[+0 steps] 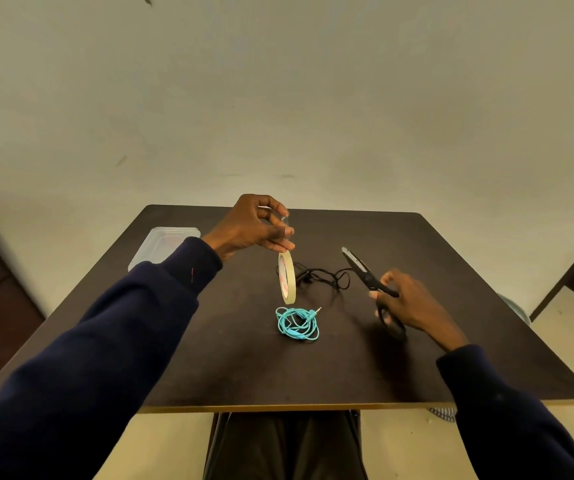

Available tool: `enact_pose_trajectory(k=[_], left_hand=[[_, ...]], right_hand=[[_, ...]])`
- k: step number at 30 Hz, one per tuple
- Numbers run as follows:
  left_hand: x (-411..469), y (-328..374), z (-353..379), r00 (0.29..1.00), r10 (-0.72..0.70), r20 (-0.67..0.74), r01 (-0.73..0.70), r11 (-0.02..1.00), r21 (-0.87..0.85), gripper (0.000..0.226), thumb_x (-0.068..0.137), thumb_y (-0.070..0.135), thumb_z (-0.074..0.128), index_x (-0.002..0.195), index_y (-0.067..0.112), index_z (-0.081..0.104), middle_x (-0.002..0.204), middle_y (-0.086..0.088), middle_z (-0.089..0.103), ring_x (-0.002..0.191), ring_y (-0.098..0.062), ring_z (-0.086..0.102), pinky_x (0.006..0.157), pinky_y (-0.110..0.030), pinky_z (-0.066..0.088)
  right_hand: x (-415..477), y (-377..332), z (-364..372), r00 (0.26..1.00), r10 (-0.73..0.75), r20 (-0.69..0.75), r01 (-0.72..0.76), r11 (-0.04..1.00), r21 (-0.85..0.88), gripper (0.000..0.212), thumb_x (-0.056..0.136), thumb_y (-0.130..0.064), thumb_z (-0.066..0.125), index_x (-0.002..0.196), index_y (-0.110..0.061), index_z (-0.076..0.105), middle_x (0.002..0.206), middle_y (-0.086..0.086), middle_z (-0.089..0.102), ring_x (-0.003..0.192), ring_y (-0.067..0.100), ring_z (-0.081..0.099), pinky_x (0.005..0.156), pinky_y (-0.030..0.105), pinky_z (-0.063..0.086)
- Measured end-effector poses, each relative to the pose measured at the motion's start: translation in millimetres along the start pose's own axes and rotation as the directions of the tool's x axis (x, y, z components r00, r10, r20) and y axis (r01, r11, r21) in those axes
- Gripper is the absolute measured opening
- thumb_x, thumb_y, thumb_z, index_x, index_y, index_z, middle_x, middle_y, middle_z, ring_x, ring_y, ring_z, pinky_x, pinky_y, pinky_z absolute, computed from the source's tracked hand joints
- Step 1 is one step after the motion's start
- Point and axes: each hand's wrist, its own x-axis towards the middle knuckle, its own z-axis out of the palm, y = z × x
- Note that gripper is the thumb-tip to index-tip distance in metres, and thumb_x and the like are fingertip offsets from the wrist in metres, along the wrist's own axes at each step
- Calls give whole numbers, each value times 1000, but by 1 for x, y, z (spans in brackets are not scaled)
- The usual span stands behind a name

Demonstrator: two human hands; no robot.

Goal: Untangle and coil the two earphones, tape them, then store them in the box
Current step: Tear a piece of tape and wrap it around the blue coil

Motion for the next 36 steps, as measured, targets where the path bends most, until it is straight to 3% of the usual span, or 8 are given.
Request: enact_pose_trajectory(k=[5, 8, 11, 14, 19, 22, 26, 36], left_hand=[[-3, -10, -4, 1000, -25, 0, 25, 1000, -14, 32, 85, -2, 76, 113, -2, 60, 91, -16, 75, 83, -40, 76, 74, -46, 64], [-3, -13, -5, 1000, -27, -3, 27, 1000, -16, 32, 85, -1, 76, 112, -2, 60, 91, -17, 75, 83, -39, 76, 73, -44, 64], [-3, -16, -7, 1000, -26, -5, 26, 999, -23, 32, 84, -1, 76, 112, -2, 60, 91, -19, 75, 83, -39, 76, 72, -44, 64], [-4, -19, -10, 1000, -27, -5, 26, 999, -30, 32, 84, -1, 76, 112, -1, 60, 89, -18, 75, 83, -40, 75, 73, -45, 64], [-5, -26, -17, 1000, -12, -3, 12, 1000, -13, 32, 85, -1, 76, 112, -2, 59, 90, -17, 73, 84, -40, 75, 74, -46, 64], [-5, -31, -20, 1000, 2, 6, -2, 1000, 26, 30, 86, -1, 75, 111, -3, 59, 88, -14, 71, 84, -40, 75, 74, -45, 64], [-6, -40, -23, 1000, 21, 3, -21, 997, 74, 26, 87, -1, 73, 109, -3, 60, 85, -11, 69, 83, -38, 76, 73, -42, 64], [-11, -53, -33, 995, 101, -6, -101, 993, 59, 17, 90, -1, 70, 103, 4, 60, 87, -15, 68, 88, -38, 75, 76, -38, 64]], right_hand=[[-4, -30, 22, 966, -192, -171, 217, 966, 142, 14, 101, -32, 59, 106, -21, 51, 82, 0, 70, 59, 11, 70, 55, 23, 54], [-5, -46, 30, 944, -253, -211, 309, 901, 303, 15, 101, -31, 59, 109, -21, 54, 85, 1, 72, 68, 14, 73, 54, 21, 56], [-2, -59, 35, 975, -205, -87, 217, 791, 572, 23, 104, -31, 52, 117, -12, 58, 84, 8, 72, 72, 28, 71, 59, 30, 57], [-1, -67, 40, 983, -158, 98, 14, 592, 806, 21, 108, -25, 46, 115, -9, 59, 81, 10, 64, 71, 22, 63, 64, 36, 52], [-7, -73, 44, 941, -268, 204, -73, 430, 900, 19, 108, -18, 43, 121, -6, 50, 91, 23, 71, 72, 30, 72, 61, 34, 57], [-4, -71, 44, 939, -263, 223, -85, 450, 889, 29, 106, -24, 50, 130, -8, 51, 91, 19, 68, 74, 28, 68, 63, 34, 53], [-5, -69, 43, 879, -261, 399, -284, 386, 878, 44, 104, -41, 44, 138, -18, 57, 90, 12, 61, 79, 23, 61, 68, 36, 52], [-3, -65, 44, 873, -293, 390, -220, 478, 850, 47, 100, -8, 29, 139, -21, 52, 113, 22, 66, 114, 40, 66, 91, 40, 58]])
